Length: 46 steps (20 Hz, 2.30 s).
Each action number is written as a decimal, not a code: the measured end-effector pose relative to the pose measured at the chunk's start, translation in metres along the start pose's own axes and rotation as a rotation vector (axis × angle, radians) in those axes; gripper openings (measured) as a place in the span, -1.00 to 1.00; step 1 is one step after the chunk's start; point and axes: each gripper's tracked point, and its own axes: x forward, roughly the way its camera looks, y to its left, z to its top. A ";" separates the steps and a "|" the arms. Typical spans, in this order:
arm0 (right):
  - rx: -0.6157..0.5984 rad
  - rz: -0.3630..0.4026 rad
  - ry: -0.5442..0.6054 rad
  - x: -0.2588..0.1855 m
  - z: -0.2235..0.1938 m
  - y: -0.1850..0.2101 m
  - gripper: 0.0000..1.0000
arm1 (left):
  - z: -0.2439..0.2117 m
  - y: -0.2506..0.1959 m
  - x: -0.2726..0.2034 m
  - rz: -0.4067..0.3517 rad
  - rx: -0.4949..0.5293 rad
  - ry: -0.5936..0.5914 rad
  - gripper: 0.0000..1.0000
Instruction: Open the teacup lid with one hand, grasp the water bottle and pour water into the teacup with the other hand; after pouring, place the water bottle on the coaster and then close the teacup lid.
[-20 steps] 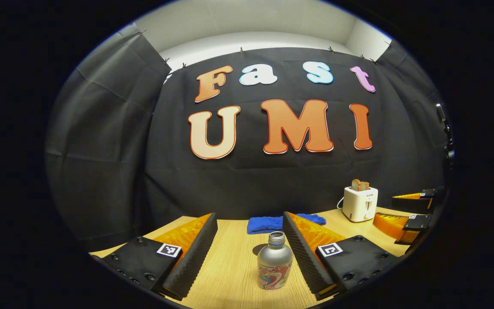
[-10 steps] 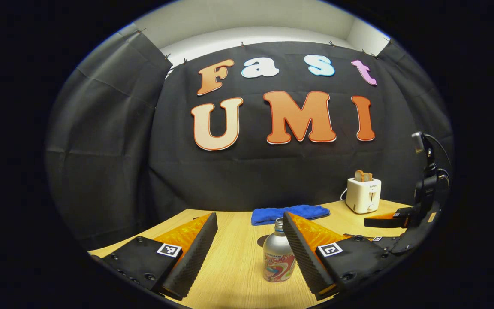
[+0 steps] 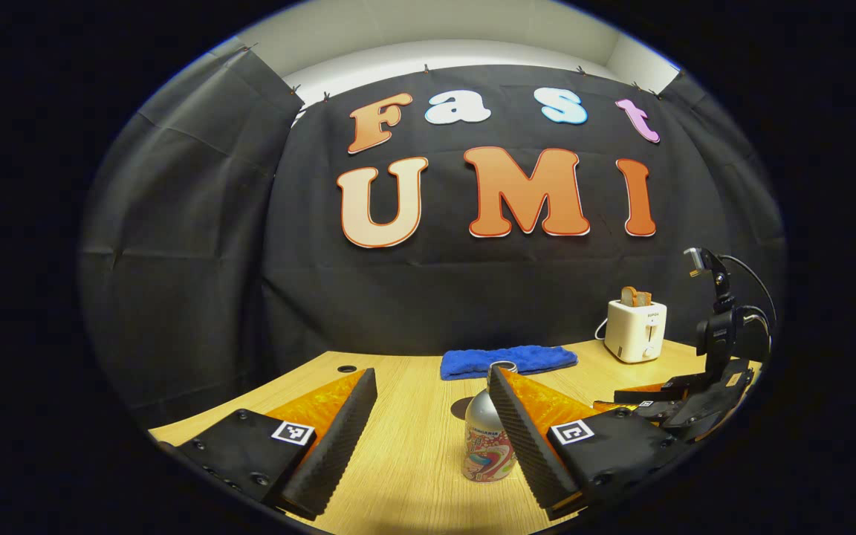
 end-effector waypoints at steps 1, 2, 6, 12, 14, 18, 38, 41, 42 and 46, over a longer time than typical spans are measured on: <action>-0.008 -0.003 0.002 0.001 -0.001 0.000 -0.07 | -0.002 -0.001 0.001 -0.002 -0.002 0.005 1.00; -0.013 -0.006 0.008 0.003 -0.004 0.000 -0.10 | -0.004 -0.001 0.002 -0.002 -0.003 0.010 0.99; -0.026 -0.012 -0.004 0.001 -0.002 0.000 -0.27 | -0.011 -0.001 0.004 -0.004 -0.006 0.023 0.99; -0.012 0.016 0.007 0.003 -0.002 0.000 -0.58 | -0.022 -0.004 0.009 -0.016 -0.006 0.050 0.92; 0.004 0.020 0.000 0.002 0.002 -0.002 -0.61 | -0.024 -0.006 0.009 -0.025 -0.012 0.060 0.99; 0.014 0.007 -0.047 -0.007 0.018 -0.010 -0.62 | -0.039 -0.020 0.015 -0.067 -0.035 0.084 0.99; 0.057 -0.126 -0.169 -0.076 0.061 -0.097 -0.61 | -0.130 -0.072 0.047 -0.157 -0.002 0.332 0.92; 0.065 -0.140 -0.170 -0.080 0.060 -0.106 -0.61 | -0.133 -0.076 0.057 -0.154 -0.002 0.329 1.00; 0.069 -0.143 -0.172 -0.081 0.060 -0.107 -0.61 | -0.135 -0.077 0.060 -0.150 -0.006 0.328 1.00; 0.075 -0.155 -0.171 -0.086 0.056 -0.113 -0.61 | -0.137 -0.074 0.067 -0.124 -0.019 0.320 0.69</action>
